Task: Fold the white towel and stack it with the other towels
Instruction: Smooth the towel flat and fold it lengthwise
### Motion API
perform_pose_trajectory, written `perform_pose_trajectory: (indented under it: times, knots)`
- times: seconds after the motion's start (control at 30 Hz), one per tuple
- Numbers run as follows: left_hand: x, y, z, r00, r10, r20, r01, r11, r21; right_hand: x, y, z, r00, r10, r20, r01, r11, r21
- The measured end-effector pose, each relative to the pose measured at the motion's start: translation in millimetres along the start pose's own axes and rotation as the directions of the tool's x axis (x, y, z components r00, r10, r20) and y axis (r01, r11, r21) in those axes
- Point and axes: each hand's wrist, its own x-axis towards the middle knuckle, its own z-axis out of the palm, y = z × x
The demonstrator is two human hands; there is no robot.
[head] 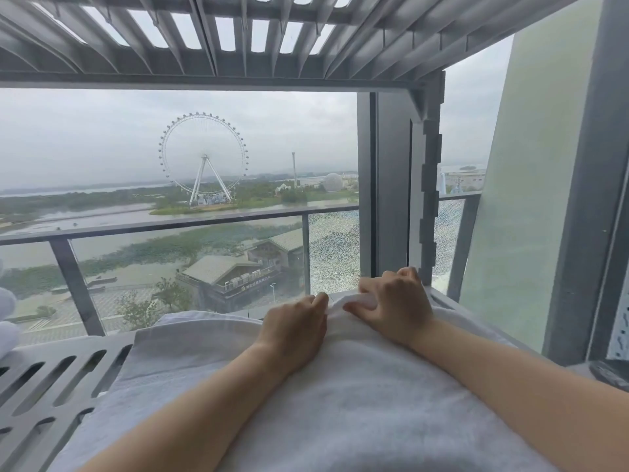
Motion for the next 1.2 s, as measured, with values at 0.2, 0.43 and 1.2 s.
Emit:
perform_pose_trajectory:
  times: [0.2,0.43,1.2]
  knots:
    - [-2,-3,-1,0.998,0.059,0.011,-0.058,0.994,-0.087,0,19,2,0.995,0.042,0.092,-0.049,0.995,0.086]
    - [-3,-3,-1,0.998,0.064,-0.004,-0.064,0.994,-0.083,-2,18,13,0.976,0.207,0.072,-0.201,0.976,-0.084]
    - [-6,4,-11,0.995,0.099,-0.030,-0.099,0.995,-0.024,-3,16,13,0.979,0.042,0.198,-0.047,0.999,0.018]
